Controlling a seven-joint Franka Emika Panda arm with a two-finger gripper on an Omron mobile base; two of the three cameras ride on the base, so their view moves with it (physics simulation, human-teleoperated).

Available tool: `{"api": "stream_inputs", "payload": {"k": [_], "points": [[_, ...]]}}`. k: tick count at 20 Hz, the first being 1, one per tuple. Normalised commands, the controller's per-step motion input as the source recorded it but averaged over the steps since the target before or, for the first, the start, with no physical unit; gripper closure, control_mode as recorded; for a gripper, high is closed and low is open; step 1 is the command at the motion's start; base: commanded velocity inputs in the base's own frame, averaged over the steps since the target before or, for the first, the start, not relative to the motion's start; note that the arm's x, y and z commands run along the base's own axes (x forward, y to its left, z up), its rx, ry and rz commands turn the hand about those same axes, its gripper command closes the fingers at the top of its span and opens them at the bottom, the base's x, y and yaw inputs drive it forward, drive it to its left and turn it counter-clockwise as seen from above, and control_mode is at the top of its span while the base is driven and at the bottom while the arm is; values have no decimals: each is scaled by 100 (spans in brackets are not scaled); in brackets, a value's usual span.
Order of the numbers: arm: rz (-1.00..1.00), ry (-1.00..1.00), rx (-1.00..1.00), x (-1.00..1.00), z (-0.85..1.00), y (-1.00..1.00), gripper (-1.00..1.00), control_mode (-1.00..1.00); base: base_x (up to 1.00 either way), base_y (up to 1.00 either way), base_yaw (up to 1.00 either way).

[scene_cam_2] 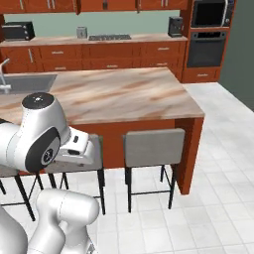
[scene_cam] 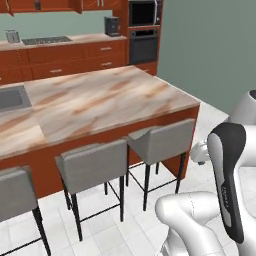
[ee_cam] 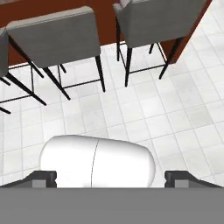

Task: There is a bowl on the dining counter. Grab a lemon wedge from the fridge and place it in the bowl. Then get the liquor bottle and glass cup from the cabinet and place them next to the bowl.

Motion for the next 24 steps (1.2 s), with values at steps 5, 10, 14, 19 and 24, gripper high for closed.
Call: {"api": "stream_inputs", "payload": {"k": [5,10,14,19,24], "points": [[0,0,0,0,0,0,-100,100,41,-100,0],[0,0,0,0,0,0,-100,100,42,-100,0],[0,0,0,0,0,0,-100,100,43,-100,0],[0,0,0,0,0,0,-100,100,50,-100,0],[0,0,0,0,0,0,-100,100,64,-100,0]]}}
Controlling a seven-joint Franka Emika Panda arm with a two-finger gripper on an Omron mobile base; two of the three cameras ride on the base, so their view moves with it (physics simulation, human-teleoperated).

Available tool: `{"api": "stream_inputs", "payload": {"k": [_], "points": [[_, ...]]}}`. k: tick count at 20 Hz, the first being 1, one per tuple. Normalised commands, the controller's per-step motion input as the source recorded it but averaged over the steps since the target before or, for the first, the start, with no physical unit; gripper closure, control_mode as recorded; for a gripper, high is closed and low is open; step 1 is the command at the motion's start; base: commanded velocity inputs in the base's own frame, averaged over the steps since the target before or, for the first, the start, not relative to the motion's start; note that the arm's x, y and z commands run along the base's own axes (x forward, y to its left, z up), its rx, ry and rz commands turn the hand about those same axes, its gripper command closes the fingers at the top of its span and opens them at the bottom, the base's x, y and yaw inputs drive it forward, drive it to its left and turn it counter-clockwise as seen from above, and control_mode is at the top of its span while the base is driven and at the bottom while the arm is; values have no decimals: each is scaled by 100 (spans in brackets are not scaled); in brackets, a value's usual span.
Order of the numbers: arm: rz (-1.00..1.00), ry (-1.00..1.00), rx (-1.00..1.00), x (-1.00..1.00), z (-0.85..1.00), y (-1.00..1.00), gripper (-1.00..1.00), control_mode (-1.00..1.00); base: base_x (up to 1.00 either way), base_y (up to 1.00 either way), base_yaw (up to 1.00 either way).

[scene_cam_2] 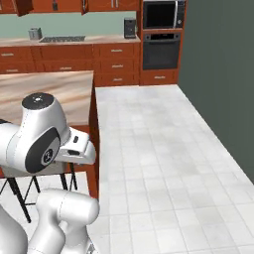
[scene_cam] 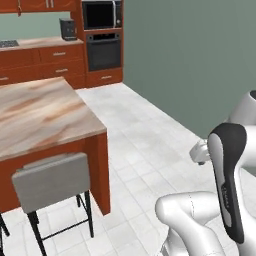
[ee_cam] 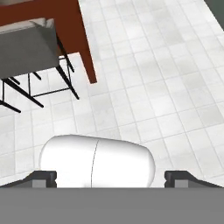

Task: There is a bowl on the dining counter. Grab a lemon wedge from the fridge and place it in the bowl. Then get the liquor bottle and glass cup from the cabinet and place them next to the bowl.

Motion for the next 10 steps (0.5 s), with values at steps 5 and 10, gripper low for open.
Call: {"api": "stream_inputs", "payload": {"k": [5,10], "points": [[0,0,0,0,0,0,-100,100,94,-99,3],[0,0,0,0,0,0,-100,100,100,-87,11]]}}
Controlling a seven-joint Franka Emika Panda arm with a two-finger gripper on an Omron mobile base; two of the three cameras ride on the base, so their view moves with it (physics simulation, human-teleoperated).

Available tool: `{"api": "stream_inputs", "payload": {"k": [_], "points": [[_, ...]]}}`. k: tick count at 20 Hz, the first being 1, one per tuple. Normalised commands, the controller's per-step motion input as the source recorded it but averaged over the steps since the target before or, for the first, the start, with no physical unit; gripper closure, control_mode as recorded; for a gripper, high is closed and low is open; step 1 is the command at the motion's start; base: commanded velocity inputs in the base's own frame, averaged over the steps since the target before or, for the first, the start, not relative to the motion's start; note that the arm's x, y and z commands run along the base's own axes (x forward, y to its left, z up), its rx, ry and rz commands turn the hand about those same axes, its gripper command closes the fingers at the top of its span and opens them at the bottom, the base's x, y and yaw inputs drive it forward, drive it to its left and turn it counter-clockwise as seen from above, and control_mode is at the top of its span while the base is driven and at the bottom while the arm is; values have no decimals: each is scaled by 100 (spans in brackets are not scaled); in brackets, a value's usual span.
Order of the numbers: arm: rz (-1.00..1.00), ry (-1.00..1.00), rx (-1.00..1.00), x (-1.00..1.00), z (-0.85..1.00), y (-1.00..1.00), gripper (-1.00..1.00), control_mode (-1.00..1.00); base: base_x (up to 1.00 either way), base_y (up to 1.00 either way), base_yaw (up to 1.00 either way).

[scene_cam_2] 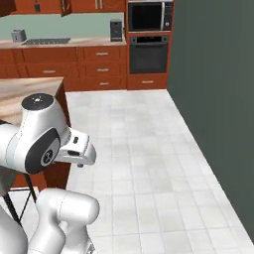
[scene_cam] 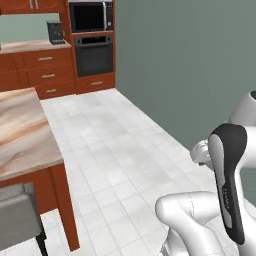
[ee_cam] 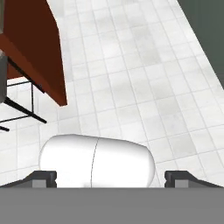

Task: There is a bowl on the dining counter. Grab a lemon wedge from the fridge and place it in the bowl. Then get the liquor bottle and glass cup from the cabinet and place them next to the bowl.

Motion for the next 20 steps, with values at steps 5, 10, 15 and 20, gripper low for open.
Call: {"api": "stream_inputs", "payload": {"k": [5,10,15,20], "points": [[0,0,0,0,0,0,-100,100,100,-72,21],[0,0,0,0,0,0,-100,100,100,-64,28],[0,0,0,0,0,0,-100,100,100,-53,28],[0,0,0,0,0,0,-100,100,100,-18,14]]}}
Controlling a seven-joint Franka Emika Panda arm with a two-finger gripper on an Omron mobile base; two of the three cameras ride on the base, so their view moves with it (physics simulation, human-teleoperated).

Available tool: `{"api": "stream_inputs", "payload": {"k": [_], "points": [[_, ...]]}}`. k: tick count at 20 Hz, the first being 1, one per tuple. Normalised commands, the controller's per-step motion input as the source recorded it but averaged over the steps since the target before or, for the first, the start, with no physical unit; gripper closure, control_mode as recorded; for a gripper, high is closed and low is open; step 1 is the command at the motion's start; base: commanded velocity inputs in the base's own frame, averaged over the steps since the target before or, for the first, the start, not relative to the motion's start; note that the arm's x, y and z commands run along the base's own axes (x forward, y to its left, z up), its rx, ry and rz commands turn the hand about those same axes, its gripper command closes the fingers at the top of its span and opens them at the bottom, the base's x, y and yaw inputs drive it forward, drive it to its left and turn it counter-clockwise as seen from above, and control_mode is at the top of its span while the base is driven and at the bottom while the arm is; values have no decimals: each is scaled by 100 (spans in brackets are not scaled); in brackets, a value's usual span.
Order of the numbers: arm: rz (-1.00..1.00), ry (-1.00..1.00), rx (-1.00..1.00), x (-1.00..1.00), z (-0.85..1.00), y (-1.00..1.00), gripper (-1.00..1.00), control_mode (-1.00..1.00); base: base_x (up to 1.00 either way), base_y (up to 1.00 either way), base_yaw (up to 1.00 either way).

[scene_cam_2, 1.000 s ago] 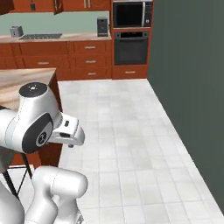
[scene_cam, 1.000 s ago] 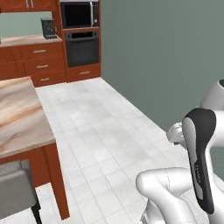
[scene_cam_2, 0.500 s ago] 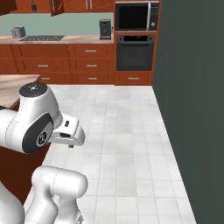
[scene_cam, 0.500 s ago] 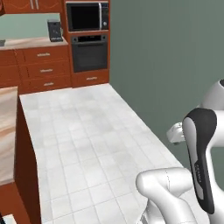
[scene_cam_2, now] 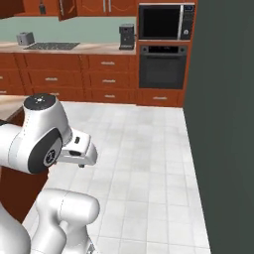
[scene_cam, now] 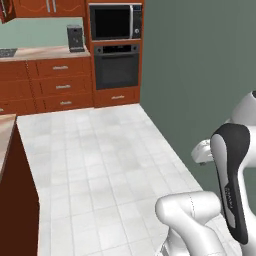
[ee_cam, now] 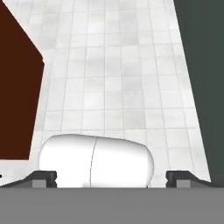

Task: There is a bowl on the dining counter. Grab a lemon wedge from the fridge and place it in the bowl. Then get the liquor bottle and glass cup from the cabinet and place them next to the bowl.

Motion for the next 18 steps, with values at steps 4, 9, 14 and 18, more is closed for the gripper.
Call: {"api": "stream_inputs", "payload": {"k": [4,9,14,18], "points": [[0,0,0,0,0,0,-100,100,100,0,4],[0,0,0,0,0,0,-100,100,100,0,3],[0,0,0,0,0,0,-100,100,100,0,2],[0,0,0,0,0,0,-100,100,100,0,3]]}}
